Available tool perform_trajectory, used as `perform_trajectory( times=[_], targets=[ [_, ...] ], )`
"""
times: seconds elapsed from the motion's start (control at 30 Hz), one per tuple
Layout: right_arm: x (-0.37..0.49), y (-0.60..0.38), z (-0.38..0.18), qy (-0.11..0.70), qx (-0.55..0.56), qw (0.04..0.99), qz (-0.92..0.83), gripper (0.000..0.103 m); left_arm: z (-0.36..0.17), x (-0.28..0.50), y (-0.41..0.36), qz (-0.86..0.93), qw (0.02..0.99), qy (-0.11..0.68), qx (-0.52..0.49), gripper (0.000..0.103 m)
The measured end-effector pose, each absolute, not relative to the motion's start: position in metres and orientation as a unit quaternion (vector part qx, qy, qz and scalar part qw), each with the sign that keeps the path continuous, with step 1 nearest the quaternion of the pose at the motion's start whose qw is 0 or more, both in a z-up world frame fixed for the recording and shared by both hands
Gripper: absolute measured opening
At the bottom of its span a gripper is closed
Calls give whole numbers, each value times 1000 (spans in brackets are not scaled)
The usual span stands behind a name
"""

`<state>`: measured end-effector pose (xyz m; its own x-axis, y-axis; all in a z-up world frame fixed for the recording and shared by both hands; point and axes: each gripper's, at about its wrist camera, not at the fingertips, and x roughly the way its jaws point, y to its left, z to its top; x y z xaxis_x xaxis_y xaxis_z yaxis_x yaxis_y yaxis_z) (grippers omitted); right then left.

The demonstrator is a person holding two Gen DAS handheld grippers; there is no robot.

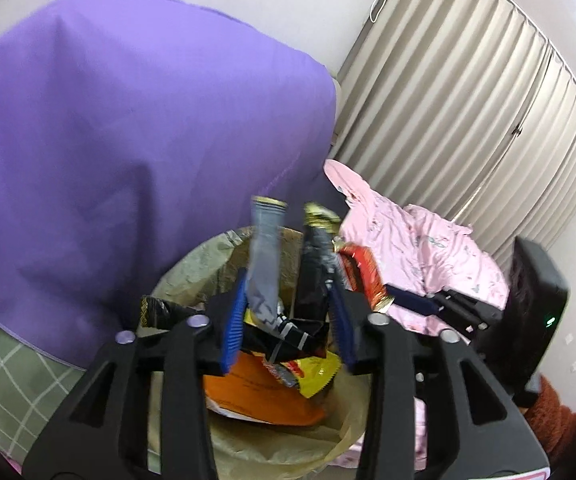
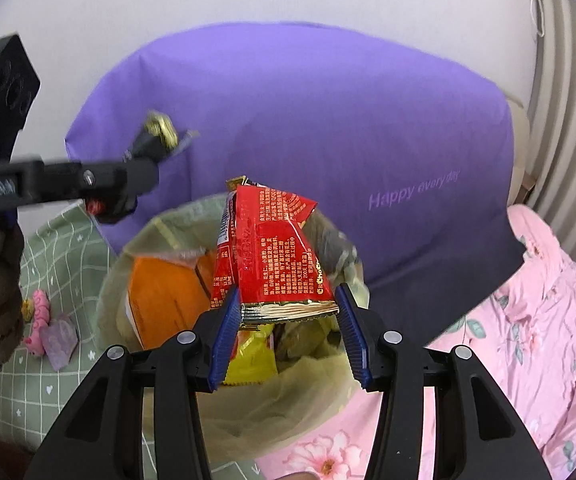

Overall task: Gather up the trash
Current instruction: 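Carry the black-silver wrapper and red packet over the yellow bag with both tools, then open both tools over the yellow bag and move them back to the mat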

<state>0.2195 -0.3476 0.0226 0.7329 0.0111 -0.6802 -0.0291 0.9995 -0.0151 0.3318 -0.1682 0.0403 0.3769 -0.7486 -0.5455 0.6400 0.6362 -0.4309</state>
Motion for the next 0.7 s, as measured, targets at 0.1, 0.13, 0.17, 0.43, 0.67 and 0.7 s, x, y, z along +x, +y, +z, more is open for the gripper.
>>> perform_trajectory(
  times=[0.1, 0.13, 0.17, 0.43, 0.67, 0.7],
  targets=[
    [218, -346, 15, 377, -19, 926, 3, 54, 40, 333, -165, -421, 827, 366, -75, 50],
    [217, -345, 13, 377, -20, 926, 3, 55, 40, 332, -163, -418, 829, 365, -73, 51],
    [216, -344, 13, 376, -20, 926, 5, 56, 40, 332, -161, -416, 830, 365, -72, 52],
    [210, -331, 27, 356, -27, 934, -1, 56, 36, 326, -120, -357, 863, 348, -77, 55],
    [213, -301, 37, 331, -19, 943, 19, 56, 1, 305, -21, -264, 892, 359, -82, 55],
    [214, -294, 39, 328, -19, 944, 26, 56, -4, 301, -8, -252, 895, 361, -76, 55]
  ],
)
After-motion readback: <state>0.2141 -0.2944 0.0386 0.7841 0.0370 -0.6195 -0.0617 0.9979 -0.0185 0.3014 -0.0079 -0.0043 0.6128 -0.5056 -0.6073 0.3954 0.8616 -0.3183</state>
